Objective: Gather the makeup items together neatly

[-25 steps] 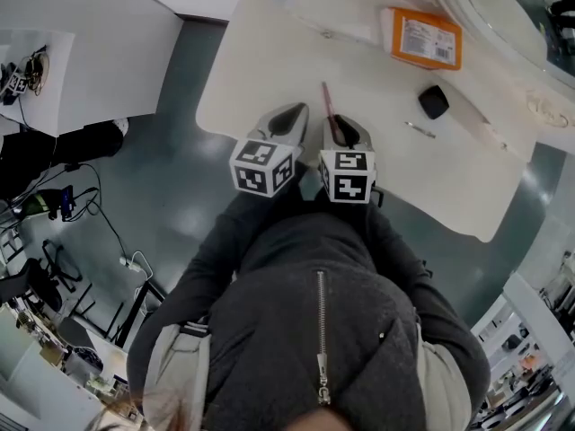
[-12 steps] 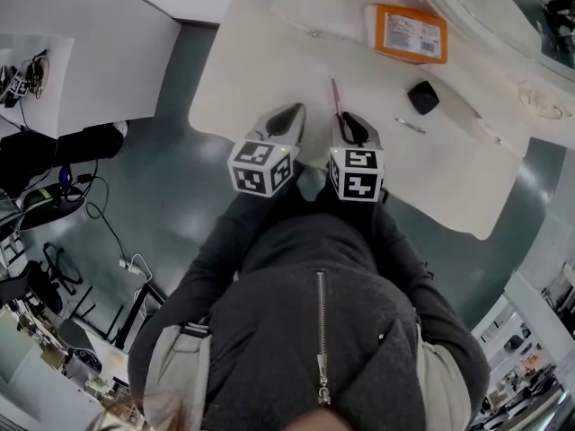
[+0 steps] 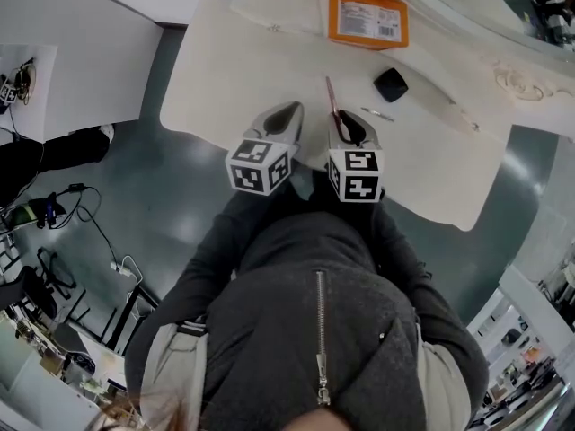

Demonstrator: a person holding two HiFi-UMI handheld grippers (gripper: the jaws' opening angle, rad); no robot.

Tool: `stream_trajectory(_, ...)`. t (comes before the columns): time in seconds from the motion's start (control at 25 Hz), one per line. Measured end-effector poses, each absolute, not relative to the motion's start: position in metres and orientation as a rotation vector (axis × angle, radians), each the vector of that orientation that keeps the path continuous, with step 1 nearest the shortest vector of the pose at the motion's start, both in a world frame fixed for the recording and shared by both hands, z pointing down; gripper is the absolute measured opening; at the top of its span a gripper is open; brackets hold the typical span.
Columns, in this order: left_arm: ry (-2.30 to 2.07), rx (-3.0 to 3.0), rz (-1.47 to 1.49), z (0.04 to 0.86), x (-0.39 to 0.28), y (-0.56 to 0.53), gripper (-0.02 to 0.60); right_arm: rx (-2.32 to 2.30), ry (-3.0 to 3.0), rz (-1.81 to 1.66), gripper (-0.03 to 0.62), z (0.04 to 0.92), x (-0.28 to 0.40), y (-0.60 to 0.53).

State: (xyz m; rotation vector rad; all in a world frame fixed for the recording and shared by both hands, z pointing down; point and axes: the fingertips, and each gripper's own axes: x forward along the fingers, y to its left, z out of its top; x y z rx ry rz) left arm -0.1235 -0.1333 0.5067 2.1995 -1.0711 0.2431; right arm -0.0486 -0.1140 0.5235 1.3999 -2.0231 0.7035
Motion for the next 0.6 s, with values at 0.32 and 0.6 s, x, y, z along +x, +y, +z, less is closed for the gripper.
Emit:
stream_trajectory(0.32,-1.038,2.233,0.262,0.501,-0.073,-0.127,0.011,1.412,-2.026,0.713,0.064,0.520,-0.001,-0.103)
stream_trajectory(0.6,-1.027,2.261,0.292,0.497,-0.047,-0.126,0.011,1.379,-2.048,0.727,0.064,0.521,0.024,-0.096)
